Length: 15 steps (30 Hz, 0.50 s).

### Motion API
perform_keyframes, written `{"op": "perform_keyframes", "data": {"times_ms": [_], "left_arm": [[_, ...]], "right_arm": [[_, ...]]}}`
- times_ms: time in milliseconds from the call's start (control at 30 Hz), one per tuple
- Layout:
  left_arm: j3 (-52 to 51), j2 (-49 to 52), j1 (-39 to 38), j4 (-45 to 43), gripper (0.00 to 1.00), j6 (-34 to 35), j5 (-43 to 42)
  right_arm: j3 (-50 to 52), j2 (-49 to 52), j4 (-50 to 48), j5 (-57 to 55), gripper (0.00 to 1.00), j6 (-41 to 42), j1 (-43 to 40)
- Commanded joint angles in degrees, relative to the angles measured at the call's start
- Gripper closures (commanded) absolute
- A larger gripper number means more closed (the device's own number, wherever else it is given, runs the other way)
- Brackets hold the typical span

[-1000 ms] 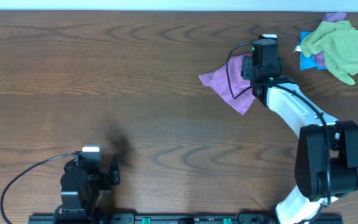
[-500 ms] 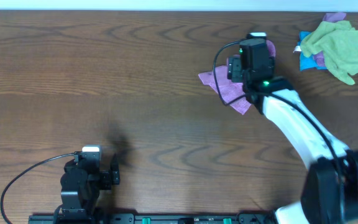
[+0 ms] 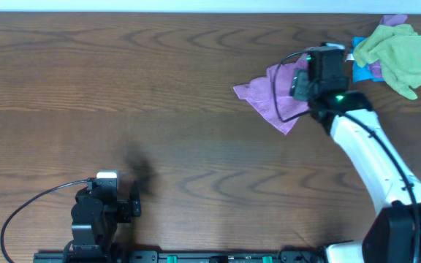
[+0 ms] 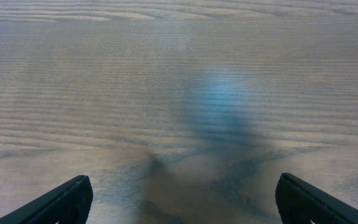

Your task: Fold the cloth

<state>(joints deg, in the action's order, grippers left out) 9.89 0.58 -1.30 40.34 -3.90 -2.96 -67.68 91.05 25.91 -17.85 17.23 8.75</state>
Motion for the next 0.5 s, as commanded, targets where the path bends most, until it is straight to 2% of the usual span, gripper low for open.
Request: {"op": "perform_keyframes", "data": {"times_ms": [0, 233, 467], "left_arm": [[-0.7, -0.4, -0.2, 1.6, 0.05, -0.4, 0.6], [-0.7, -0.4, -0.2, 1.6, 0.05, -0.4, 0.6], [-0.7, -0.4, -0.2, 1.6, 0.05, -0.4, 0.6]], "right_arm": [[-0.8, 2.8, -1.5, 7.5, 0.26, -3.0, -4.3], [-0.8, 9.0, -5.6, 20.0, 0.3, -6.7, -9.6], [-0.8, 13.1, -8.8, 22.4, 0.33, -6.6, -9.6]]}}
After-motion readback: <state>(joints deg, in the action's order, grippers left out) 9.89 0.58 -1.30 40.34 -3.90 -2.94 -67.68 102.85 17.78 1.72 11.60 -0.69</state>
